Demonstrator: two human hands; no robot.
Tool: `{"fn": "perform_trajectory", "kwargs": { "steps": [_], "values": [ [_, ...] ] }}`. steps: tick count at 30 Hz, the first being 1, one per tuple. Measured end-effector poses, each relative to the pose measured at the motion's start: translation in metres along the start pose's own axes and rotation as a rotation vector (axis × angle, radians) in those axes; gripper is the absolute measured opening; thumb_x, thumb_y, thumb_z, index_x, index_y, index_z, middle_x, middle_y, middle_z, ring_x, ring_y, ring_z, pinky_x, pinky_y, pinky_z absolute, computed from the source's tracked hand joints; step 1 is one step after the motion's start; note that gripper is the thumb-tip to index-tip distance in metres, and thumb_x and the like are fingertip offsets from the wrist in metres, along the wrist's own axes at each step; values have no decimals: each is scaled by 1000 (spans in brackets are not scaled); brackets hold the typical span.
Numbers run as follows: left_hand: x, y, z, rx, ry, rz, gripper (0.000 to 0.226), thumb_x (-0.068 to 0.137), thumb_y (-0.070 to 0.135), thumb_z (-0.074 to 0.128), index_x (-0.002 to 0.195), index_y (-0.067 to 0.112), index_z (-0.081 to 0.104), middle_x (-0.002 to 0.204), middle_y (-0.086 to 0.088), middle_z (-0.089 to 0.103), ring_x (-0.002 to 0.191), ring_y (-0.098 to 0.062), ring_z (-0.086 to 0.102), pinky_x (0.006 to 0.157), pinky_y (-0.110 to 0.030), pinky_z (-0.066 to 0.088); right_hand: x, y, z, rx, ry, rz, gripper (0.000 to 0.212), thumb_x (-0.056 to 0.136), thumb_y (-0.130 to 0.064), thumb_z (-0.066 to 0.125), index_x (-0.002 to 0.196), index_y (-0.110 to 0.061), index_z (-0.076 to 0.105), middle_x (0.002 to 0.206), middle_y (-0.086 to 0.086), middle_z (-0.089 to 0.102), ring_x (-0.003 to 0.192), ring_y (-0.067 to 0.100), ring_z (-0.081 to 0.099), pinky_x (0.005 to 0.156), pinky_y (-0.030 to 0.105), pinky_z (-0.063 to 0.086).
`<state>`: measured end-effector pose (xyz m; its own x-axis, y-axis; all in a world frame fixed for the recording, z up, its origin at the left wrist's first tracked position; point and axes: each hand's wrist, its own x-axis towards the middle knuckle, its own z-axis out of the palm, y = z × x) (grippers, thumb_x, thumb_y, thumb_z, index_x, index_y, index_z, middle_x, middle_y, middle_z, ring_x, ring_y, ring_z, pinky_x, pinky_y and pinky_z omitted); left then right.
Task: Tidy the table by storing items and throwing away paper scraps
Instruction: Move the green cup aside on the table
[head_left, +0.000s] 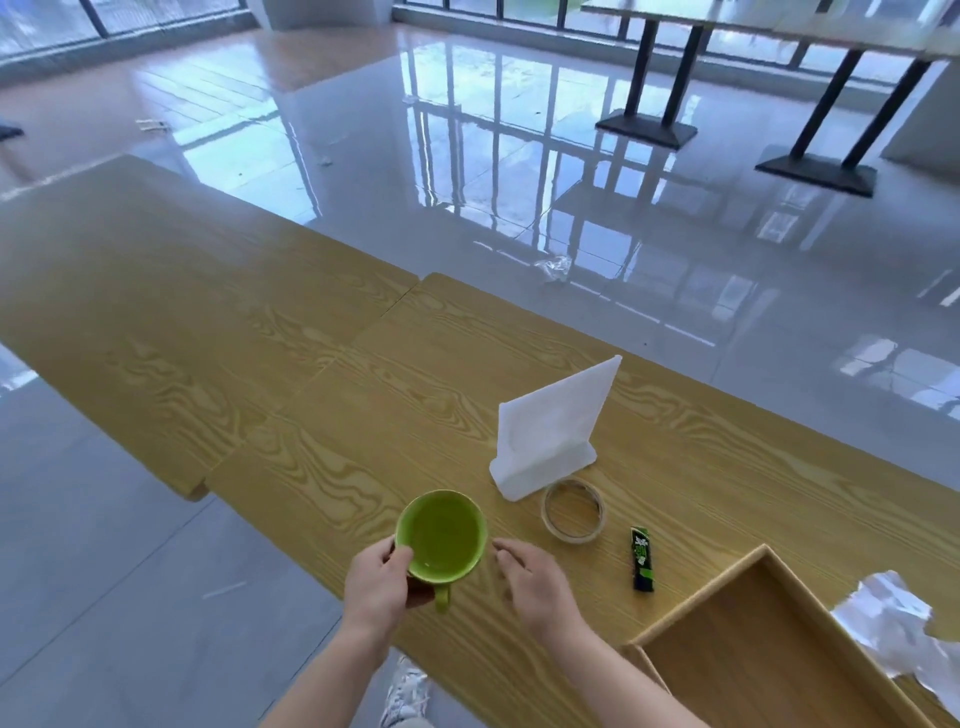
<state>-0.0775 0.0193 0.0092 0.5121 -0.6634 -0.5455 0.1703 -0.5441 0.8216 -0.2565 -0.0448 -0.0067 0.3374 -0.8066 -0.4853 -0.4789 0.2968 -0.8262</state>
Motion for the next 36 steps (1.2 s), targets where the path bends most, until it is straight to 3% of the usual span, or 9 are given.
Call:
{"fn": "perform_trajectory", "kwargs": {
  "steps": [2,6,10,13,15,19,28,33,36],
  "values": [
    [19,4,-23,-16,28,-12,31,98,8,47,82,10,74,88,-25,70,75,-32,70,55,-36,58,15,-1,15,-357,65,-167,37,97,-20,51,134,-19,56,129,-5,60,120,13,54,103,28,41],
    [57,19,-68,-20,57,-8,28,98,7,46,85,4,71,89,-27,69,77,-35,69,55,-36,58,51,-15,59,-708,8,-377,55,95,-24,54,148,-21,38,154,-5,35,146,18,22,120,31,19],
    [92,35,-102,-6,45,-6,29,99,10,47,85,8,73,88,-22,71,80,-34,70,56,-37,59,93,-26,94,-936,25,-379,65,97,-51,37,154,-32,11,164,-8,-3,149,22,-14,120,40,-8],
    [115,45,-121,7,26,-8,30,98,9,47,86,10,74,89,-20,71,77,-31,71,55,-35,58,109,-20,112,-1016,87,-335,67,96,-61,21,154,-32,4,162,-10,-15,146,19,-26,118,43,-18],
    [128,50,-131,8,21,-13,31,98,9,46,85,11,75,89,-20,71,74,-29,72,55,-34,58,111,-14,118,-1040,147,-338,67,96,-64,16,154,-31,10,163,-10,-10,148,19,-22,118,44,-13],
    [153,57,-144,-7,15,-9,34,97,9,46,82,16,76,90,-20,71,75,-30,71,58,-36,60,110,-13,121,-1069,189,-346,66,97,-64,23,153,-28,23,163,-7,9,151,21,-1,118,47,3],
    [208,66,-157,-42,105,-44,31,96,8,48,83,11,75,87,-19,72,73,-27,71,56,-36,59,110,-12,122,-1087,189,-319,67,97,-65,24,153,-28,24,164,-6,10,151,22,2,118,48,6],
    [233,72,-161,-35,133,-47,29,95,14,49,82,18,75,96,-20,72,92,-36,67,77,-57,59,115,-10,123,-1092,187,-328,67,97,-64,26,153,-27,24,164,-4,10,151,25,3,118,50,8],
    [241,78,-162,-28,144,-56,26,94,17,49,86,20,73,96,-16,72,94,-34,68,81,-54,59,115,-16,124,-1105,185,-317,67,97,-64,21,153,-28,23,164,-4,11,151,25,1,119,50,6]
  ]
}}
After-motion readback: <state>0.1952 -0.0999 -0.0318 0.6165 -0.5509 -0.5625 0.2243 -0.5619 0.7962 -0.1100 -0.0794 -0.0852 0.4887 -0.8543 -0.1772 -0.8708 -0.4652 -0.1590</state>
